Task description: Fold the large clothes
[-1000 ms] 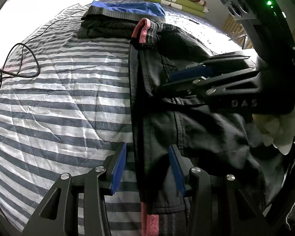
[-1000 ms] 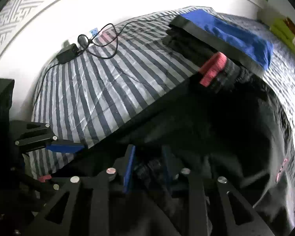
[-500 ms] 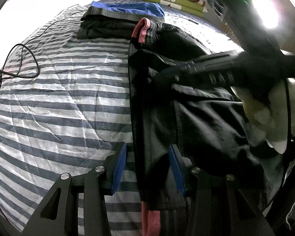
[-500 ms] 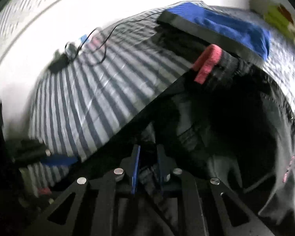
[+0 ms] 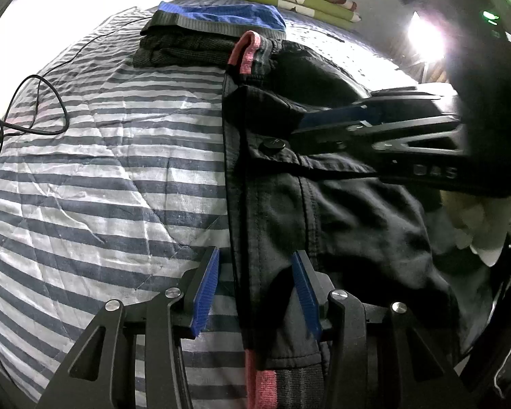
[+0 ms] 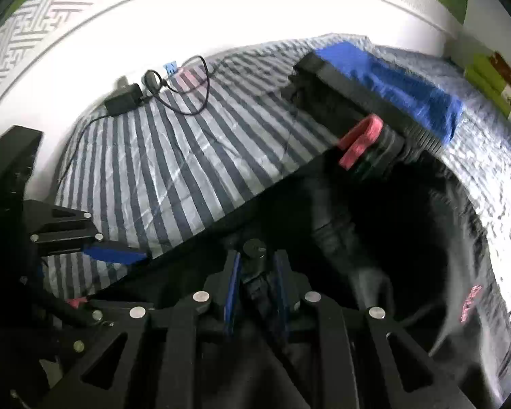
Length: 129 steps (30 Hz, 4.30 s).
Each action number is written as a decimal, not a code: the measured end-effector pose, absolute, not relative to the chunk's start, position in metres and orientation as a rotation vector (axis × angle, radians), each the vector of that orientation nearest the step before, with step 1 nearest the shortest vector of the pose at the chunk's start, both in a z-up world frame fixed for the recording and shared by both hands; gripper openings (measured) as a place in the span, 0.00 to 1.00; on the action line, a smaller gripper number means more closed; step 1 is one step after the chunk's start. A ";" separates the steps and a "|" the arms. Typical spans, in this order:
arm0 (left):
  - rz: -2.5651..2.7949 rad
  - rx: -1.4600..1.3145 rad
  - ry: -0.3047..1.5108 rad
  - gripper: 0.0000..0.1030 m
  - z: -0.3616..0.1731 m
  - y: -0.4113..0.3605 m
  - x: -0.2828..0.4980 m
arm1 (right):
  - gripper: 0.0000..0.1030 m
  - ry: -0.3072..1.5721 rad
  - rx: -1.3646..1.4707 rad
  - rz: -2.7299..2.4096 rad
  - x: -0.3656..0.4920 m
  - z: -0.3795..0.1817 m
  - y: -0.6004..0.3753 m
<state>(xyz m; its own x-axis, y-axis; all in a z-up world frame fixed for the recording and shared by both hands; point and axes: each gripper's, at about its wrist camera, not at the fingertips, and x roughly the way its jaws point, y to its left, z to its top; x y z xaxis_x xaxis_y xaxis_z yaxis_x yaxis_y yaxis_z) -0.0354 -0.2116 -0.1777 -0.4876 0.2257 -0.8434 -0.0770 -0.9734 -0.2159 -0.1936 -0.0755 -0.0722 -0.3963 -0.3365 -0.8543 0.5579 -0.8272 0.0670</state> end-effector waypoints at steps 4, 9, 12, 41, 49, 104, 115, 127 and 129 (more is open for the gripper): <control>2.558 -1.480 -0.217 0.45 -0.178 -0.211 -0.035 | 0.18 0.322 1.287 -2.203 -0.197 -0.078 -0.082; 2.556 -1.482 -0.210 0.45 -0.178 -0.212 -0.034 | 0.18 0.413 1.340 -2.179 -0.201 -0.088 -0.089; 2.556 -1.480 -0.210 0.45 -0.178 -0.212 -0.034 | 0.15 0.326 1.371 -2.159 -0.209 -0.090 -0.082; 2.553 -1.480 -0.203 0.48 -0.179 -0.210 -0.037 | 0.18 0.529 1.357 -2.004 -0.197 -0.088 -0.102; 2.554 -1.479 -0.199 0.48 -0.179 -0.210 -0.038 | 0.18 0.230 1.440 -2.001 -0.216 -0.088 -0.077; 2.755 -1.500 -0.085 0.72 -0.094 -0.189 -0.183 | 0.57 -0.304 1.617 -3.079 -0.088 0.019 0.433; 2.783 -1.552 0.005 0.72 -0.086 -0.192 -0.116 | 0.66 -0.425 1.929 -3.070 -0.135 -0.019 0.495; 2.808 -1.577 0.009 0.72 -0.088 -0.178 -0.110 | 0.01 -0.287 1.531 -3.247 -0.077 0.023 0.473; 2.802 -1.588 0.024 0.72 -0.091 -0.174 -0.110 | 0.01 -0.161 1.556 -3.329 -0.071 0.021 0.477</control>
